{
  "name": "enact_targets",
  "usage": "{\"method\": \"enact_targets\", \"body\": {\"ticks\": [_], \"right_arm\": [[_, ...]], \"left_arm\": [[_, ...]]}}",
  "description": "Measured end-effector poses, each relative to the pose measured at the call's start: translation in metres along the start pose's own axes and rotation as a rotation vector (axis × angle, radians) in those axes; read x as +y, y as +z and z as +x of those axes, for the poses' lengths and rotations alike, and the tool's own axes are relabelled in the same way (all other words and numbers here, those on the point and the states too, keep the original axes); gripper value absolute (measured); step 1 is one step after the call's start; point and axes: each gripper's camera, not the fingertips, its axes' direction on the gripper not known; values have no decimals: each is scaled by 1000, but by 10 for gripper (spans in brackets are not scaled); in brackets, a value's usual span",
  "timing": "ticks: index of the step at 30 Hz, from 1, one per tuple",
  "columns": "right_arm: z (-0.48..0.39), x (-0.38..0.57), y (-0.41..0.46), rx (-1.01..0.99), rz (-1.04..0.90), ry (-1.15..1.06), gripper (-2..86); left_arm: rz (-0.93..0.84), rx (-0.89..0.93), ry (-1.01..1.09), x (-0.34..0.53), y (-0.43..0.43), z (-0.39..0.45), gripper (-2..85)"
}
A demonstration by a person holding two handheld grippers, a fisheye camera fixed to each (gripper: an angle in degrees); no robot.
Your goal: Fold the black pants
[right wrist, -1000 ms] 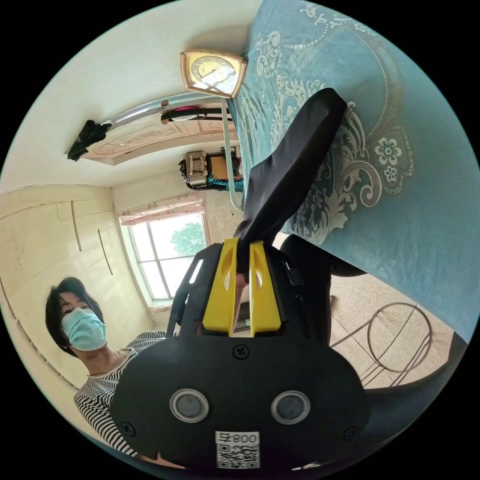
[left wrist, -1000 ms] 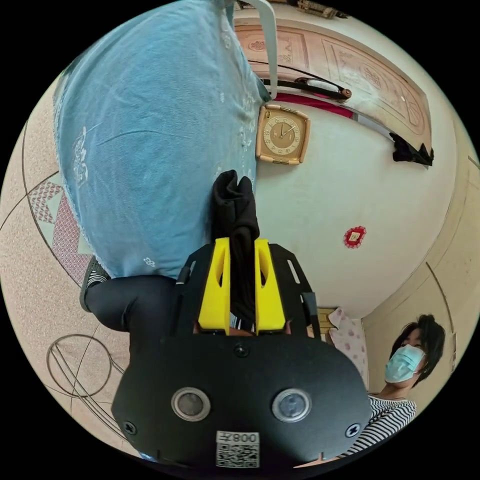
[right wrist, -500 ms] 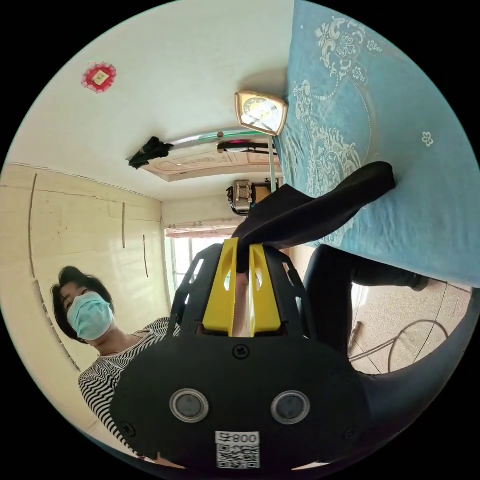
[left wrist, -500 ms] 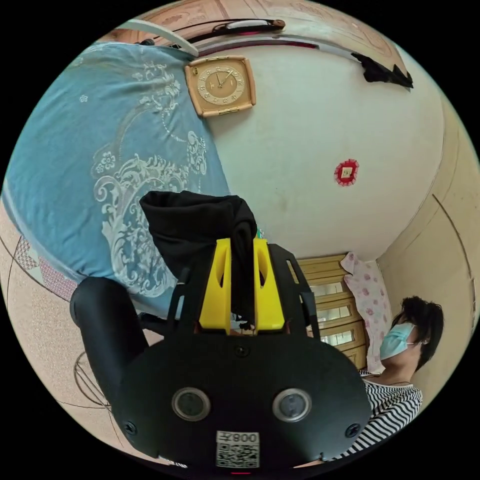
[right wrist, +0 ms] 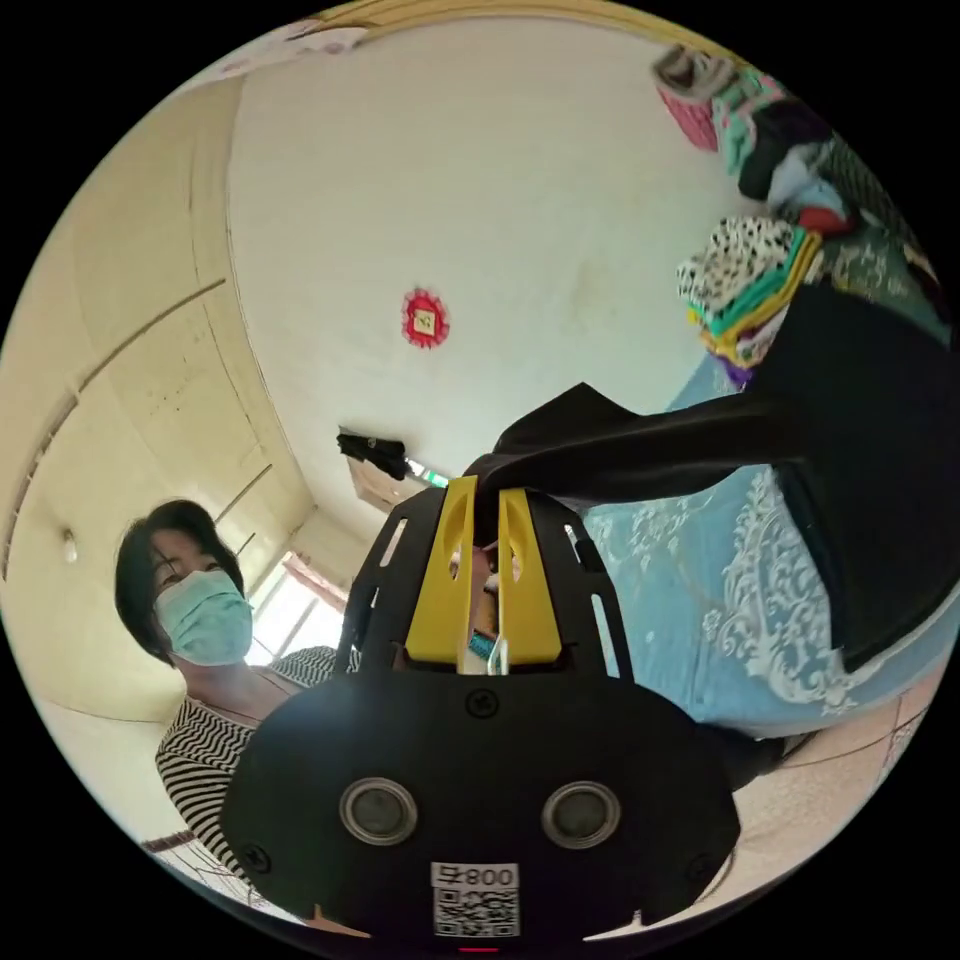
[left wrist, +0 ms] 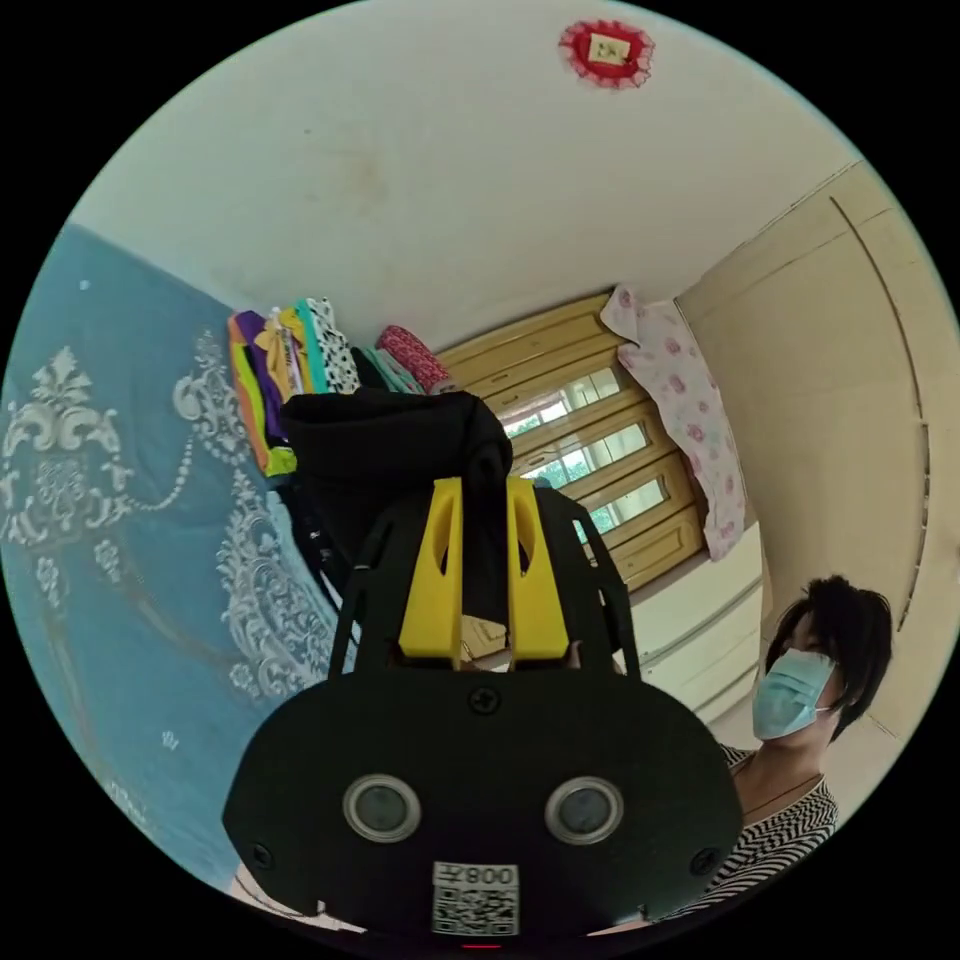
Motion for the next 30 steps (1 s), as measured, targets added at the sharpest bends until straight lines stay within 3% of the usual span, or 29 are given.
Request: {"method": "enact_targets", "body": {"ticks": [6, 11, 13, 16, 22, 30], "right_arm": [[-14, -19, -127, 195, 185, -100, 17], [111, 27, -170, 372, 213, 203, 22], [157, 48, -175, 334, 220, 319, 24], [187, 64, -179, 178, 274, 322, 27], [188, 61, -195, 197, 265, 293, 32], [174, 74, -215, 229, 325, 317, 34]], "left_arm": [[-240, 49, 66, -161, 192, 2, 71], [-448, -168, -35, -219, 287, -63, 47], [-523, -281, -89, -235, 303, -84, 42], [-499, -224, -67, -273, 300, -77, 38], [-467, -198, 21, -342, 293, -13, 37], [-286, -316, 226, -408, 289, 128, 18]]}}
